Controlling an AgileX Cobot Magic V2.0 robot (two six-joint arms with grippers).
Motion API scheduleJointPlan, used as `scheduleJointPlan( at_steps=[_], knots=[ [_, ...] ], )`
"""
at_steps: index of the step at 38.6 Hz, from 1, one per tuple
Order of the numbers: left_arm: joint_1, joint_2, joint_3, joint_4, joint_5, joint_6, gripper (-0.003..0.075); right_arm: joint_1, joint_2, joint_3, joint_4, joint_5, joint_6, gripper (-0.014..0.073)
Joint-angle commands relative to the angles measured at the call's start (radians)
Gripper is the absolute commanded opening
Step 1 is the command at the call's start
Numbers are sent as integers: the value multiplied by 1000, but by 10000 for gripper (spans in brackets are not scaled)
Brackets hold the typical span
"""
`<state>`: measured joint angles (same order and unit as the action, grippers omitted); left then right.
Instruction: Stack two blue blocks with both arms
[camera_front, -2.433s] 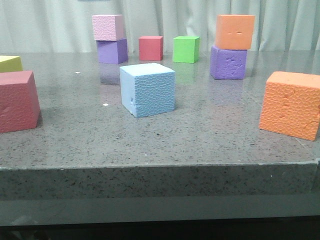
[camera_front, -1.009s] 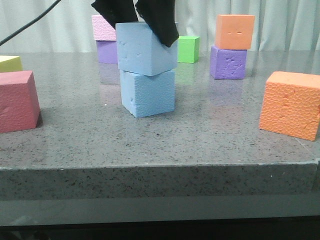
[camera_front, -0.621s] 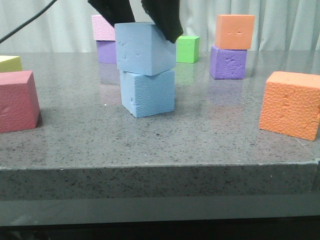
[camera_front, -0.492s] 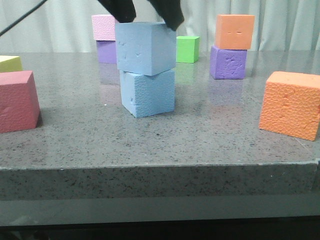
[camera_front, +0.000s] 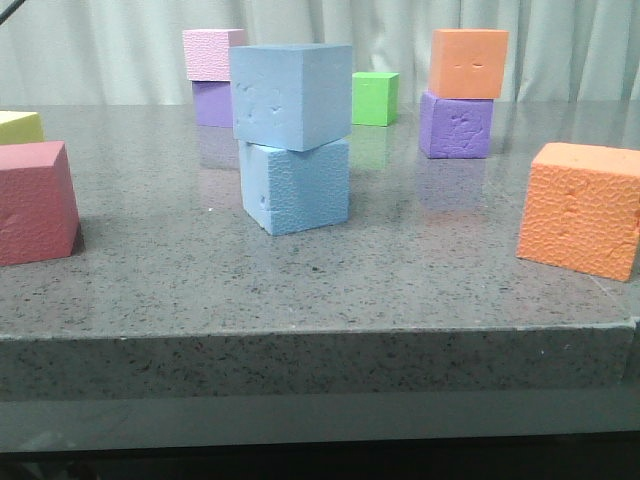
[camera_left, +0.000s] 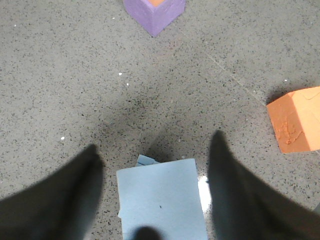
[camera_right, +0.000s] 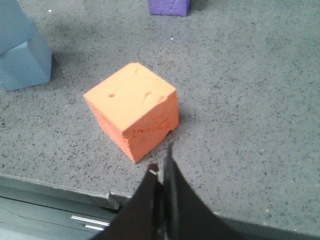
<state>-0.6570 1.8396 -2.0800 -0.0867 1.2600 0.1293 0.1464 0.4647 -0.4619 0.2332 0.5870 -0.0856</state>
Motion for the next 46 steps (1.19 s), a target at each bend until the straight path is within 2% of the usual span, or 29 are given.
scheduleJointPlan(
  at_steps=[1, 5, 12, 18, 30, 46],
  knots=[
    [-8, -71, -33, -5, 13, -8, 155, -5, 4, -28, 2, -75, -11, -71],
    [-8, -87, -33, -5, 13, 8, -8, -5, 4, -28, 2, -75, -11, -71],
    [-8, -121, -22, -13, 13, 8, -20, -5, 4, -28, 2, -75, -11, -71],
    [-8, -188, 66, -17, -36, 8, -20, -5, 4, -28, 2, -72, -11, -71],
    [-8, -596, 629, -9, -518, 8, -20, -5, 4, -28, 2, -71, -11, -71],
    [-8, -1057, 1274, -56, -1034, 8, -20, -5, 4, -28, 2, -71, -11, -71]
  ],
)
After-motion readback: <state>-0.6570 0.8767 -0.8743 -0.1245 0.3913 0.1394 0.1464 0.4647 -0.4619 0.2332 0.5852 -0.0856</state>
